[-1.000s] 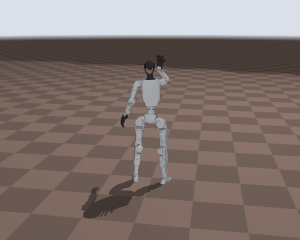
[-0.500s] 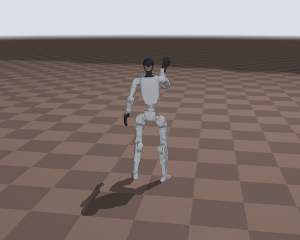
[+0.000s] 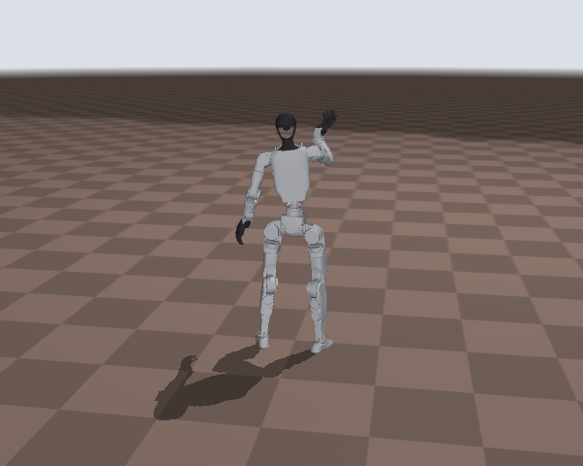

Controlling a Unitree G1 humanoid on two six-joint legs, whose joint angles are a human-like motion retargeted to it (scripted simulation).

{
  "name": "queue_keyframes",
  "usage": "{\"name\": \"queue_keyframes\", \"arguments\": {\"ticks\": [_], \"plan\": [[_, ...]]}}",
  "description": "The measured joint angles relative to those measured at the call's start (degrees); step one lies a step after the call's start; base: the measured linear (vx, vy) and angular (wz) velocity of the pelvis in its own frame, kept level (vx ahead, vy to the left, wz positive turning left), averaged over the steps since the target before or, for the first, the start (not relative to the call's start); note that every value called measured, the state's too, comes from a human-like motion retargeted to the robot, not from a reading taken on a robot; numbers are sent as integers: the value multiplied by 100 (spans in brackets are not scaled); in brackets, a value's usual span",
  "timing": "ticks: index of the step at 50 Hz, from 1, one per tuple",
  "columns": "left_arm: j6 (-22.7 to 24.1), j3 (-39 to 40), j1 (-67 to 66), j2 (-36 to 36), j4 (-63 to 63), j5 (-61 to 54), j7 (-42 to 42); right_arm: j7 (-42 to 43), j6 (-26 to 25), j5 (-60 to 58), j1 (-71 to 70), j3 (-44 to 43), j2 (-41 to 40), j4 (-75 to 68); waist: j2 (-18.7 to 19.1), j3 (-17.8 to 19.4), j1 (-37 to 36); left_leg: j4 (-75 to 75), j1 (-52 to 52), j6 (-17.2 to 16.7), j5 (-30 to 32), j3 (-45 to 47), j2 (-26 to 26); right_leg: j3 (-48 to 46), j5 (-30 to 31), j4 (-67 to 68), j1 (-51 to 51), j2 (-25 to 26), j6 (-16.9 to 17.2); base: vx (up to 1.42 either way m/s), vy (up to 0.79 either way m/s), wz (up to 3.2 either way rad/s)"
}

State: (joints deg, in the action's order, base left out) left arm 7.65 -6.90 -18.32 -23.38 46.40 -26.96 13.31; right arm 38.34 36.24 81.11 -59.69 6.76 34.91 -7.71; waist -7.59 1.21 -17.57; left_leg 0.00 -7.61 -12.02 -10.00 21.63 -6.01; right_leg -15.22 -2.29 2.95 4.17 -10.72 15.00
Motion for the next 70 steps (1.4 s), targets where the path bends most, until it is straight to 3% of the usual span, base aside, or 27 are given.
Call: {"name": "queue_keyframes", "arguments": {"ticks": [3,5,7,11,13,20,22,25,27,29,32,37,42,46,48,49,53,55,58,62,65,70], "plan": [[40,-72,-74,-44,20,222,-174,710,8,-1441,-827,-10,408,-176,-23,-27,29,7,44,7,13,7,1,8,22,-28,-40,4,0,0,0,0],[100,-66,-97,-92,53,399,-385,1105,-430,-3086,-1663,106,826,-283,-44,-23,52,10,88,10,22,10,3,12,34,-40,-83,5,0,0,0,0],[201,-16,-137,-143,77,536,-551,1425,-1253,-4983,-2582,541,1359,-574,-77,-32,80,19,131,2,35,26,-7,21,51,-58,-131,20,0,0,0,0],[443,115,-182,-229,101,768,-685,1558,-3003,-8243,-4329,2479,2289,-1450,-153,-52,158,47,190,-34,72,87,-62,46,95,-96,-219,91,0,0,0,0],[507,146,-176,-243,104,815,-744,901,-3253,-8845,-4983,3698,2513,-1767,-163,-50,208,54,203,-54,86,116,-95,56,112,-103,-248,131,0,0,0,0],[396,237,-47,-310,49,622,-1052,-3755,-3174,-8402,-5337,7125,2775,-1638,-216,21,259,27,195,-82,88,154,-171,53,127,-65,-267,208,0,0,0,0],[288,373,-19,-404,-51,523,-1104,-4933,-3435,-7719,-4746,7345,2866,-1142,-328,78,247,16,192,-101,87,144,-193,33,125,-53,-258,227,0,0,0,0],[94,567,-7,-456,-225,390,-1184,-6960,-4247,-6743,-3731,7345,3102,-374,-458,160,158,1,203,-72,83,103,-175,-5,123,-37,-244,200,0,0,0,0],[97,637,-46,-374,-312,302,-1111,-7404,-4417,-6391,-3353,7345,3284,-102,-438,217,113,0,212,-60,85,78,-165,-30,123,-33,-237,187,0,0,0,0],[134,650,-127,-253,-334,217,-975,-7158,-4349,-6209,-3244,7345,3444,-50,-371,243,106,2,223,-58,89,63,-163,-46,128,-39,-237,183,0,0,0,0],[198,560,-245,-224,-222,221,-837,-6045,-3915,-6271,-3497,7257,3615,-306,-328,261,137,10,237,-85,101,58,-178,-59,138,-53,-244,201,0,0,0,0],[348,354,-326,-476,165,835,-1046,-4589,-3055,-7845,-4808,7345,3516,-1648,-422,241,196,24,260,-125,119,97,-205,-32,164,-76,-286,236,0,0,0,0],[528,295,-255,-500,359,844,-773,-2532,-3372,-9354,-5672,7345,2959,-3566,-473,219,170,51,245,-132,134,158,-207,27,191,-91,-314,247,0,0,0,0],[656,182,-67,-395,387,575,-456,-895,-3829,-9544,-5766,7140,2439,-4782,-397,252,70,70,212,-141,136,203,-217,73,202,-91,-316,264,0,0,0,0],[659,146,3,-385,361,508,-484,-1022,-3788,-9316,-5519,7000,2310,-4964,-398,252,49,70,204,-132,131,213,-218,88,204,-88,-317,267,0,0,0,0],[629,141,37,-396,341,482,-559,-1467,-3702,-9111,-5344,7018,2318,-4886,-411,252,46,70,201,-123,129,210,-215,88,202,-83,-315,264,0,0,0,0],[455,254,33,-514,117,436,-957,-4663,-3462,-8182,-4501,7345,2815,-3517,-543,236,63,62,224,-87,126,176,-204,58,193,-67,-323,250,0,0,0,0],[334,403,-27,-544,-66,364,-1070,-5949,-3672,-7371,-3975,7345,3147,-2427,-608,239,81,48,249,-97,126,154,-213,31,188,-65,-330,259,0,0,0,0],[178,621,-118,-394,-281,227,-1052,-6924,-4192,-6163,-3317,7345,3611,-767,-599,275,119,26,278,-93,126,112,-203,-10,184,-71,-321,242,0,0,0,0],[124,718,-281,-152,-356,183,-894,-6974,-4380,-4905,-2959,7345,4038,564,-509,320,221,3,299,-86,129,74,-183,-45,184,-86,-303,216,0,0,0,0],[102,610,-411,-131,-283,268,-867,-6326,-4168,-4682,-3228,7345,4130,600,-474,309,284,-10,305,-103,127,94,-194,-33,194,-99,-310,226,0,0,0,0],[313,445,-469,-477,-54,777,-1139,-5048,-3069,-6415,-4339,7345,3918,-713,-600,296,291,-2,274,-137,128,164,-229,24,204,-99,-325,267,0,0,0,0]]}}
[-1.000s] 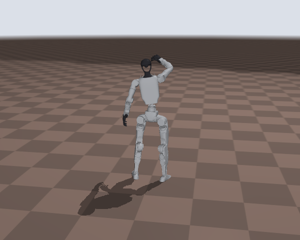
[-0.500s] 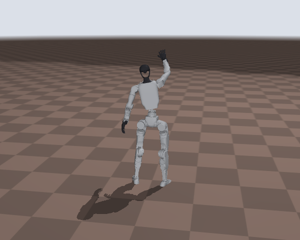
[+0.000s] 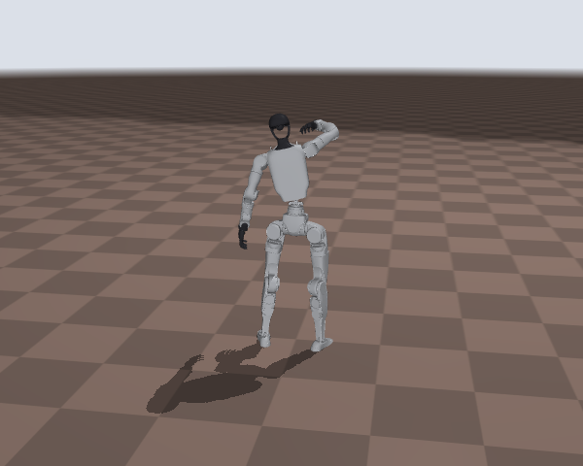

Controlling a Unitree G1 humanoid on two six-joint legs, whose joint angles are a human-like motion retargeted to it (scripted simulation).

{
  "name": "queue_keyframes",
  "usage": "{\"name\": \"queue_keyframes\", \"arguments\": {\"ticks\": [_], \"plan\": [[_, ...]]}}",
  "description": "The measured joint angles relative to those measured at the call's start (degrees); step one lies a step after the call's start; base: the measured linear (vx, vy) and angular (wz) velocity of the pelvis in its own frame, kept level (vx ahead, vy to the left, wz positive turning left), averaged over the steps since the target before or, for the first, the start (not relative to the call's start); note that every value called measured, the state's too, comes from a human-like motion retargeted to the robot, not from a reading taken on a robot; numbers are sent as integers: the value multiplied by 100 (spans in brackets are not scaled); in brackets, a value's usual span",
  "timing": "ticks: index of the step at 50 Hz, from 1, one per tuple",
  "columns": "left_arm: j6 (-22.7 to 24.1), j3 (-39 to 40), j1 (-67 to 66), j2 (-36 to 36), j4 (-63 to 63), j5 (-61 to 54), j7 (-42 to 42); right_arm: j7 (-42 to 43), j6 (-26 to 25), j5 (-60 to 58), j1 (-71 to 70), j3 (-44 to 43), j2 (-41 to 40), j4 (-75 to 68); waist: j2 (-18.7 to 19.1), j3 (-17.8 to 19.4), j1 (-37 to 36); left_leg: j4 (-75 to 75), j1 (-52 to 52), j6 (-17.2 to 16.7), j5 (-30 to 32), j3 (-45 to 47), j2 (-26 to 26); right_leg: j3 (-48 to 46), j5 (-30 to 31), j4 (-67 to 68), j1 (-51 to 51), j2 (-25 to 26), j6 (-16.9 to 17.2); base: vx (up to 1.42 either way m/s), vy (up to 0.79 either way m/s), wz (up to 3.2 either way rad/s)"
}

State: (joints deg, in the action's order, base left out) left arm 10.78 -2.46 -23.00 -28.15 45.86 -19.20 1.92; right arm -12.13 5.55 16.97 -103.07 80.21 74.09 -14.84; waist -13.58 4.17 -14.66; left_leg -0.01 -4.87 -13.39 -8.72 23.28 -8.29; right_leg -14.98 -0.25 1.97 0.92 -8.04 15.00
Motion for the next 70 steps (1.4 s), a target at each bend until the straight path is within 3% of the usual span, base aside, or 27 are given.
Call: {"name": "queue_keyframes", "arguments": {"ticks": [2,7,10,13,18,20,24,27,30,32,37,40,45,47,50,56,62,65,70], "plan": [[43,-50,30,-47,77,106,66,630,3,-680,-342,0,-191,-750,-9,-29,-46,10,-14,13,-4,27,0,30,7,-1,-6,2,0,0,0,0],[190,-82,355,50,215,-237,682,3611,-385,-1547,-845,-22,-958,-2757,92,15,-215,60,-89,11,7,57,-6,64,3,12,24,15,0,0,0,0],[246,-12,491,80,226,-461,864,4248,-742,-1878,-765,-223,-1296,-3535,98,7,-290,71,-110,21,3,59,-4,74,-2,16,37,13,0,0,0,0],[222,63,612,69,296,-568,772,3485,-868,-2234,-450,-243,-1472,-3852,61,7,-303,74,-134,43,-6,38,10,65,-21,34,64,-4,0,0,0,0],[97,219,602,22,321,-581,411,723,-536,-2239,546,0,-1140,-2721,-39,8,-310,52,-137,83,-25,1,25,41,-49,61,84,-28,0,0,0,0],[24,337,520,-17,241,-565,316,-212,-467,-1809,1101,0,-884,-1765,-99,37,-324,38,-126,76,-28,-8,15,26,-55,67,82,-20,0,0,0,0],[-198,622,288,80,0,-567,231,-1855,-1042,-459,2047,0,-281,473,-138,162,-363,14,-86,82,-26,-36,25,-6,-55,63,71,-35,0,0,0,0],[-273,742,45,313,-65,-547,247,-2389,-1359,591,2335,0,89,1577,-51,219,-299,2,-45,94,-18,-52,39,-25,-42,45,53,-51,0,0,0,0],[-335,656,-197,499,29,-441,299,-1833,-1312,1332,2209,-99,354,1904,70,214,-190,-1,-10,90,-8,-41,39,-23,-18,18,26,-48,0,0,0,0],[-351,506,-295,472,142,-295,273,-998,-985,1497,1946,-304,408,1672,94,200,-143,1,7,59,0,-17,17,-10,0,0,1,-21,0,0,0,0],[-184,138,-316,164,405,259,-59,229,-32,496,397,-164,110,-45,91,138,-150,15,25,15,15,45,-19,38,38,-12,-52,25,0,0,0,0],[-89,82,-154,90,483,262,122,1366,-45,-682,-499,0,-365,-1491,122,121,-215,36,16,19,24,65,-20,61,53,-7,-67,29,0,0,0,0],[156,172,241,46,464,-281,726,4016,-594,-1924,-1077,-150,-1218,-3624,190,104,-366,74,-11,9,41,54,-11,60,53,2,-52,22,0,0,0,0],[235,228,347,35,410,-476,835,4328,-718,-2022,-1006,-261,-1404,-3997,198,69,-399,75,-11,11,39,45,-4,57,51,2,-46,13,0,0,0,0],[250,292,489,8,384,-704,800,3629,-649,-2032,-677,-125,-1460,-3958,181,34,-383,76,-23,33,36,10,25,31,34,15,-20,-21,0,0,0,0],[43,412,472,-116,319,-592,404,427,-294,-1959,910,0,-839,-1666,37,8,-342,45,-40,79,1,-11,77,14,-8,43,9,-84,0,0,0,0],[-259,534,239,347,7,-413,130,-2108,-1139,-26,2358,-23,-455,956,329,149,-308,8,-66,117,-32,2,126,26,-29,58,35,-141,0,0,0,0],[-301,490,-4,485,-103,-357,107,-2378,-1309,571,2683,-267,-299,1698,424,170,-234,-2,-56,130,-32,13,147,35,-22,49,27,-164,0,0,0,0],[-412,146,-221,348,13,74,-46,-877,-916,1067,2313,-1014,-71,1578,494,76,-153,-10,-27,102,-14,14,137,36,-3,33,8,-154,0,0,0,0]]}}
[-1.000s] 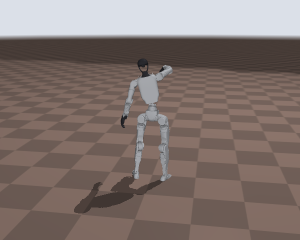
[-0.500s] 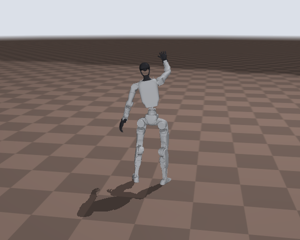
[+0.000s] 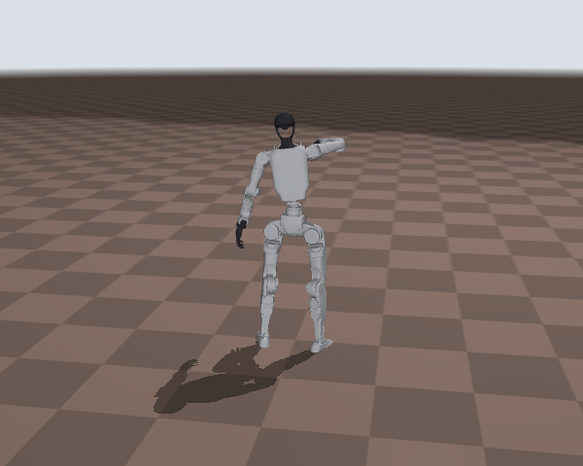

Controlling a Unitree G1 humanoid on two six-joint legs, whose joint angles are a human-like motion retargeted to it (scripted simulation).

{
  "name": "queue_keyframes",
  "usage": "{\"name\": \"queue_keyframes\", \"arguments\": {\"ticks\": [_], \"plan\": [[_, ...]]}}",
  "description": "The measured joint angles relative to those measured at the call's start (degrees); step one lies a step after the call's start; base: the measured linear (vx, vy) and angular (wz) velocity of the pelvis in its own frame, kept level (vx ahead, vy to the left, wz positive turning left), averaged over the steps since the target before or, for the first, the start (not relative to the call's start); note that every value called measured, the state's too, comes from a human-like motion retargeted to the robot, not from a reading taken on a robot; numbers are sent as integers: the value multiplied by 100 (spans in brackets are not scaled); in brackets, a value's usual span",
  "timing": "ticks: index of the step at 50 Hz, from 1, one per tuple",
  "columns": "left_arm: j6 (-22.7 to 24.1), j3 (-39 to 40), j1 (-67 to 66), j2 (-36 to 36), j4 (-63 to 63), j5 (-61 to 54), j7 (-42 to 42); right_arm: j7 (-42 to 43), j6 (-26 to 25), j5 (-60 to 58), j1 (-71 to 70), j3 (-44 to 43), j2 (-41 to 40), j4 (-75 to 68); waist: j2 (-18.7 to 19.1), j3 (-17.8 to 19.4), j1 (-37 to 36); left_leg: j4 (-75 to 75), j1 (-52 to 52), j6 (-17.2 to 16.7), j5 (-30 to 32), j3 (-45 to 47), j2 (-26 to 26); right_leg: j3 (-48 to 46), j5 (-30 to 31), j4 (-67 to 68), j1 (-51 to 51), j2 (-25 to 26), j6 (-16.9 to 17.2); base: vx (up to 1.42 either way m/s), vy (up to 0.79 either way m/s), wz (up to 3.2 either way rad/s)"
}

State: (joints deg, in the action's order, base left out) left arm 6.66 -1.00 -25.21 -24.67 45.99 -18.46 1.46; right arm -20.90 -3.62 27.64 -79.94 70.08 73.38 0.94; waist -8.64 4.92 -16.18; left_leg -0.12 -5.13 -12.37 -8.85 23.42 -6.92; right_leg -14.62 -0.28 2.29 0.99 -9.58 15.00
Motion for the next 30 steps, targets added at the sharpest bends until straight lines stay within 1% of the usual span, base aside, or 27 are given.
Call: {"name": "queue_keyframes", "arguments": {"ticks": [2,3,5,8,10,11,13,15,17,22,25,27,30], "plan": [[115,-112,8,-162,66,244,-85,805,527,-224,-508,-117,5,-637,-7,-58,-27,-3,10,-38,10,-5,-22,-8,2,-1,-3,22,0,0,0,0],[198,-144,55,-233,113,342,-107,1060,768,-442,-842,-86,-35,-1108,-14,-70,-50,-2,10,-45,16,-17,-22,-17,-1,4,2,21,0,0,0,0],[330,-176,162,-313,180,373,-5,1595,953,-939,-1471,30,-196,-2141,-24,-100,-111,4,8,-46,26,-42,-13,-37,-3,11,16,8,0,0,0,0],[515,-161,375,-334,209,17,471,3113,827,-1706,-2165,166,-633,-3784,-34,-107,-221,32,-1,-51,50,-89,-1,-79,-7,16,43,-6,0,0,0,6],[607,-147,509,-327,205,-260,720,4111,546,-2200,-2468,77,-971,-4795,-36,-94,-284,50,-6,-50,63,-126,12,-111,-12,19,65,-21,0,-1,1,18],[630,-152,547,-322,191,-331,781,4471,373,-2377,-2543,-73,-1113,-5177,-32,-96,-312,52,-3,-50,64,-142,17,-122,-14,19,72,-28,0,0,0,0],[646,-169,623,-326,177,-400,849,5022,82,-2667,-2612,-379,-1380,-5776,-32,-88,-341,56,-3,-44,65,-176,33,-146,-22,22,91,-47,0,0,0,0],[628,-191,677,-339,168,-350,826,5158,-56,-2864,-2506,-555,-1543,-5984,-45,-78,-338,58,-9,-32,63,-205,48,-164,-32,28,111,-65,0,0,0,0],[601,-205,699,-332,157,-252,741,4778,11,-3038,-2193,-429,-1532,-5700,-69,-78,-326,59,-14,-19,61,-217,55,-170,-39,32,121,-73,0,0,0,0],[499,-192,675,-153,87,-120,515,2834,437,-3550,-1148,415,-1081,-3748,-74,-59,-349,54,-37,9,49,-178,50,-130,-56,46,110,-64,0,0,0,0],[372,-127,618,38,-21,-109,411,1679,552,-3047,-273,515,-923,-2339,-25,-3,-372,40,-49,10,35,-136,33,-89,-64,52,95,-43,0,0,0,0],[252,-80,560,171,-118,-143,324,647,339,-2232,400,445,-862,-1437,4,40,-380,32,-45,23,28,-120,35,-73,-65,50,84,-43,0,0,0,0],[103,-37,431,330,-253,-188,141,-1207,-265,-1058,1168,355,-717,-253,30,98,-364,22,-17,57,26,-121,57,-72,-58,41,64,-64,0,0,0,0]]}}
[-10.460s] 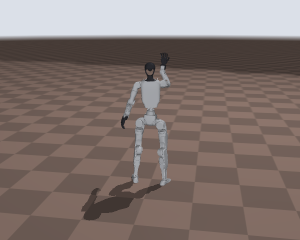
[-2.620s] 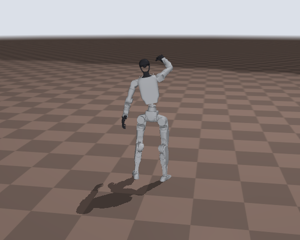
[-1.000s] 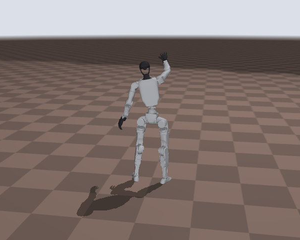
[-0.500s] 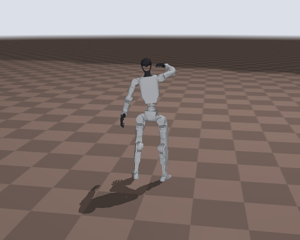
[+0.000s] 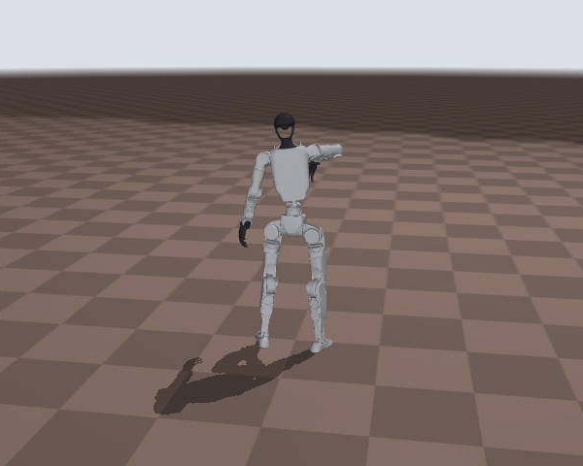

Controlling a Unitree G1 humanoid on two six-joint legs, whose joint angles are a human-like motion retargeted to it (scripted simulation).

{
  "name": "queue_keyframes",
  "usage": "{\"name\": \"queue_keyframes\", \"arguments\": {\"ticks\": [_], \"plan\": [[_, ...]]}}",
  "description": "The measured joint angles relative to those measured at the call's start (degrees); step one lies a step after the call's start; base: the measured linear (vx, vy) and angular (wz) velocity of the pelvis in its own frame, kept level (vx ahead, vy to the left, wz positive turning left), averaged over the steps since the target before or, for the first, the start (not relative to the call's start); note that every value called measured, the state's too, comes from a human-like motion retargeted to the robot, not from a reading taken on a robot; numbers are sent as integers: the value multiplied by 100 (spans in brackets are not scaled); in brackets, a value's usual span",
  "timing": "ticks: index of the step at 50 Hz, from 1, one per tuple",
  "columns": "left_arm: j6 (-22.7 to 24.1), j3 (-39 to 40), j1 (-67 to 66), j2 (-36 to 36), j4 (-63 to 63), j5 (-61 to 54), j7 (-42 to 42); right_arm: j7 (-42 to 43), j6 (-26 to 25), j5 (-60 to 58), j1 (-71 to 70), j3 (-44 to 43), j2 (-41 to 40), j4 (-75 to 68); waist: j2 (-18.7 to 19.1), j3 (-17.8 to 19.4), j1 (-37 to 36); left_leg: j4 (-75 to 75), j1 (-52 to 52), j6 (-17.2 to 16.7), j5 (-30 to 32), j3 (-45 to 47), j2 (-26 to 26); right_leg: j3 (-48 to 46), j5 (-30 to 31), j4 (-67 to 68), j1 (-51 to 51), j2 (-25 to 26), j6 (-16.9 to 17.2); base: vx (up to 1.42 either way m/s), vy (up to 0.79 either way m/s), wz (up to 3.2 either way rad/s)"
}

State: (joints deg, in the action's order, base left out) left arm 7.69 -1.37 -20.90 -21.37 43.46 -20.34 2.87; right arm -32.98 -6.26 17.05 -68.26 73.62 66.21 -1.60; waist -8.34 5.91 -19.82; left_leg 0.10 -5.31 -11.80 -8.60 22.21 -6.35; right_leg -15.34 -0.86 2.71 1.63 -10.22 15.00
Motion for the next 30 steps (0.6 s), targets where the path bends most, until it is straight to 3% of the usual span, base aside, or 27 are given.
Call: {"name": "queue_keyframes", "arguments": {"ticks": [2,5,10,13,18,20,24,30], "plan": [[-38,-12,-104,62,-39,9,-37,-541,-225,458,215,-74,167,560,11,24,43,-3,27,7,7,-12,12,-13,8,-11,-13,-12,0,0,0,0],[-75,-108,-262,93,-20,103,14,-103,-123,747,198,-292,465,952,31,16,143,-4,65,-1,22,-36,20,-39,25,-33,-25,-20,0,0,0,0],[24,-381,-336,-172,86,438,-94,2020,757,782,-511,-809,685,-6,15,-55,223,-7,97,-90,45,-52,-27,-68,44,-52,-34,30,0,0,0,0],[178,-461,-210,-358,214,535,-20,2972,1057,-62,-1225,-845,406,-1481,-32,-74,182,-1,71,-92,46,-59,-23,-68,40,-36,-13,22,0,0,0,0],[323,-505,198,-523,491,184,583,5784,483,-1078,-1774,-1311,-787,-4328,-129,-55,77,30,1,-82,45,-70,-21,-62,27,-4,36,16,0,0,0,0],[360,-522,306,-579,517,49,713,6249,311,-943,-1753,-1615,-1177,-5063,-165,-60,37,33,-6,-70,40,-80,-28,-65,26,1,44,23,0,0,0,0],[331,-494,419,-653,407,-143,578,5124,367,-445,-1227,-1662,-1254,-4809,-243,-22,8,31,6,-34,34,-133,-31,-109,12,13,58,23,0,0,0,0],[231,-422,310,-577,168,-54,228,2529,687,-161,334,-1534,-520,-2091,-202,85,30,16,47,-7,27,-225,-14,-205,-25,19,80,0,0,0,0,0]]}}
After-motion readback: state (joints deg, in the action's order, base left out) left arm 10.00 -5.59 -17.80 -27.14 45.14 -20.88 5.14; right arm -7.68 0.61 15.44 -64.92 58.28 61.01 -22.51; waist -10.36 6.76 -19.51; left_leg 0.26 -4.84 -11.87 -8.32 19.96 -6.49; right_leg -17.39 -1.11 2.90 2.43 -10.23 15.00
